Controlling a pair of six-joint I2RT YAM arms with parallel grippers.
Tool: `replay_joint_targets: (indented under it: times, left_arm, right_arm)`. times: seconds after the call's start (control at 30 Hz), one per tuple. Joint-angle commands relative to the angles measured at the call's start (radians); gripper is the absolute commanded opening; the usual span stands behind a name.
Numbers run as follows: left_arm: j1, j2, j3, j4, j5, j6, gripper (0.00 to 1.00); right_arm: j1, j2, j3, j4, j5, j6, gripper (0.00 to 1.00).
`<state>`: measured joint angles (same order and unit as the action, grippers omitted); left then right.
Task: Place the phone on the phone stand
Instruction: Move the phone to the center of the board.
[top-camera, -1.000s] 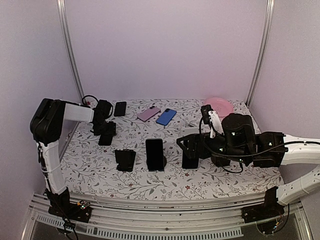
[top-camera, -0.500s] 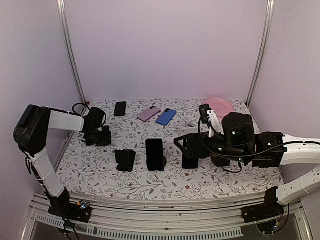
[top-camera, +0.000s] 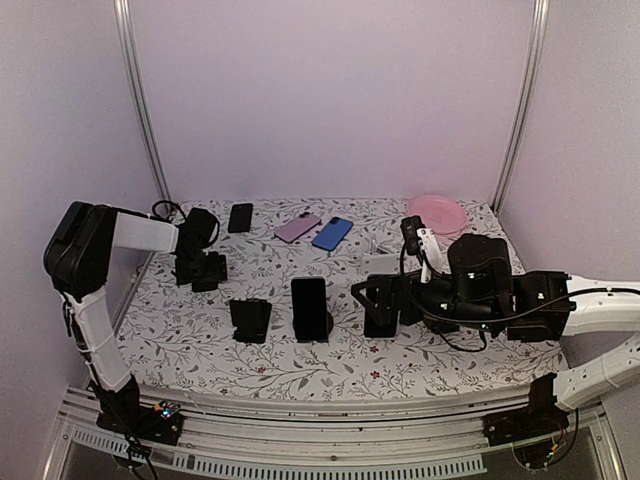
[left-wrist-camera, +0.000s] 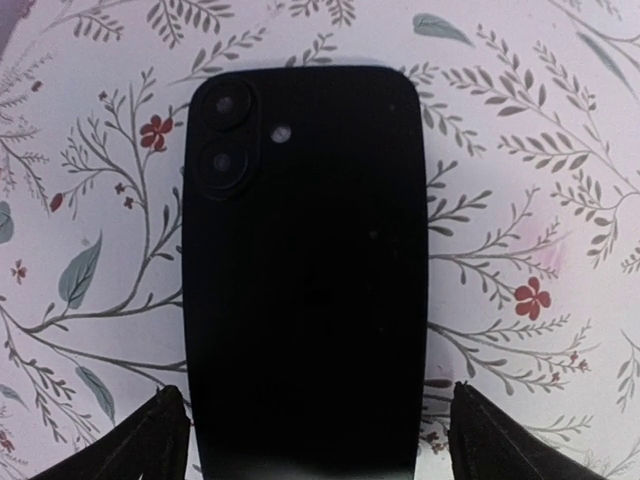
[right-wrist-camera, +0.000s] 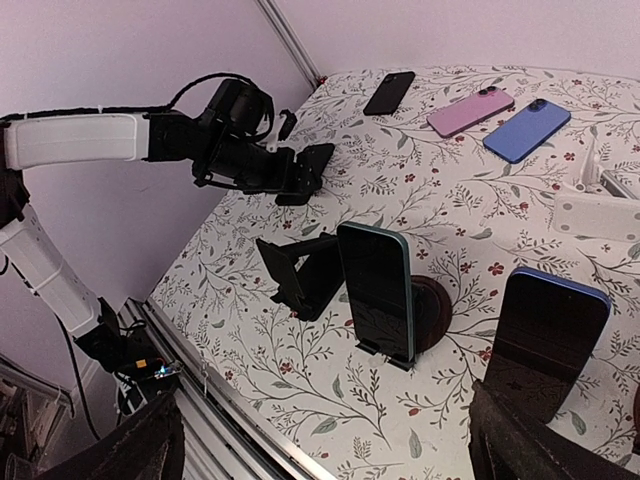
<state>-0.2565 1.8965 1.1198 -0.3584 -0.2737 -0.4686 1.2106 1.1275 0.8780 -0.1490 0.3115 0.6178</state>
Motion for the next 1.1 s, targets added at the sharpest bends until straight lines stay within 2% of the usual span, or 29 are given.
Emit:
replay_joint_targets:
  times: [0.0,0.27,0.5,0.63,0.77,0.87,0.97,1.07]
  left_arm:
    - [0.015,0.037,0.017,-0.027,0.017,-0.020,0.89]
    - [0.015,0.038,-0.010,-0.024,0.029,-0.025,0.76]
    - [-0.006,-0.060,-0.126,0.011,0.035,-0.054,0.72]
    - [-0.036,-0.149,-0.242,0.054,0.046,-0.098,0.72]
    - [-0.112,-0.253,-0.397,0.099,0.026,-0.173,0.72]
    - [-0.179,-0.325,-0.426,0.073,-0.007,-0.230,0.72]
    - [-0.192,-0.384,-0.474,0.104,0.011,-0.292,0.75]
    - [-0.189,-0.376,-0.497,0.114,-0.008,-0.317,0.80]
  right_arm:
    - [0.006,-0.039,-0.016,0.016,0.003,0.013,0.99]
    - [0.007,-0.063,-0.042,0.035,0.001,0.019,0.99]
    - [0.007,-0.047,-0.044,0.051,-0.008,0.020,0.99]
    - [0.009,-0.029,-0.036,0.058,-0.017,0.017,0.99]
    - [0.012,-0.016,-0.036,0.070,-0.023,0.016,0.99]
    - [0.014,-0.005,-0.033,0.079,-0.028,0.017,0.99]
    - [0.021,0.006,-0.024,0.080,-0.029,0.014,0.99]
    - [0.025,0.005,-0.025,0.077,-0.027,0.015,0.99]
